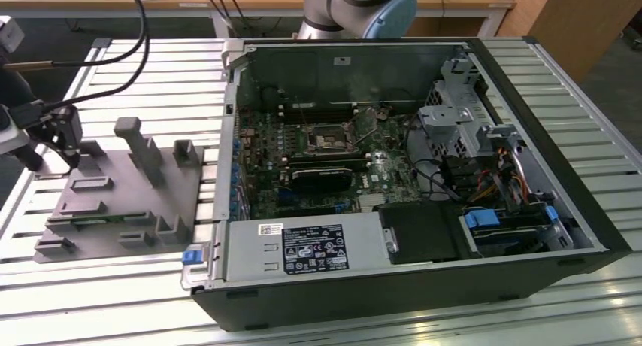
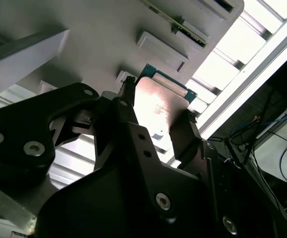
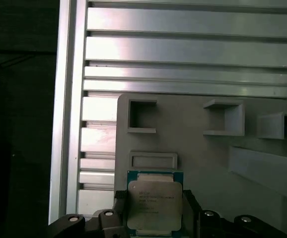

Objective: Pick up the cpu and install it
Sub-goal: 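Pick up the cpu and move it towards the insertion slot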

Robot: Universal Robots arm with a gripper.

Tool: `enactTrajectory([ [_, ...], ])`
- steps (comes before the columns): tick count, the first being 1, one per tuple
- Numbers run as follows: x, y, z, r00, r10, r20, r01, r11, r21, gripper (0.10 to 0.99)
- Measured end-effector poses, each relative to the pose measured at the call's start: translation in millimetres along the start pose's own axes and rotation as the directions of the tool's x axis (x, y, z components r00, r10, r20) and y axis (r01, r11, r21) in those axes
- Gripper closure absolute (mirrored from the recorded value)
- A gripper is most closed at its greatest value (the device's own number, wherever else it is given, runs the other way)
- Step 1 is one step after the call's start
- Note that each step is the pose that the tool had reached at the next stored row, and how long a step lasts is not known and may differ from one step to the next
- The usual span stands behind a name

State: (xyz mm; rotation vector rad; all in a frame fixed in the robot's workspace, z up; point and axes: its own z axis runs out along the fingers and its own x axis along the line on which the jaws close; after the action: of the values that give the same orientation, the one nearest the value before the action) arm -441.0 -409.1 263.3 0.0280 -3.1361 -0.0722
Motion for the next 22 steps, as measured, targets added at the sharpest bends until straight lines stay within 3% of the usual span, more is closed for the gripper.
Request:
enactTrajectory([
  [10,0.1,1.1,-22.9,1.0000,0.000,0.0007,0.000,1.0000,0.001,0.557],
  [22,0.3,2.8,-58.9,1.0000,0.000,0.0010,0.000,1.0000,0.002,0.557],
])
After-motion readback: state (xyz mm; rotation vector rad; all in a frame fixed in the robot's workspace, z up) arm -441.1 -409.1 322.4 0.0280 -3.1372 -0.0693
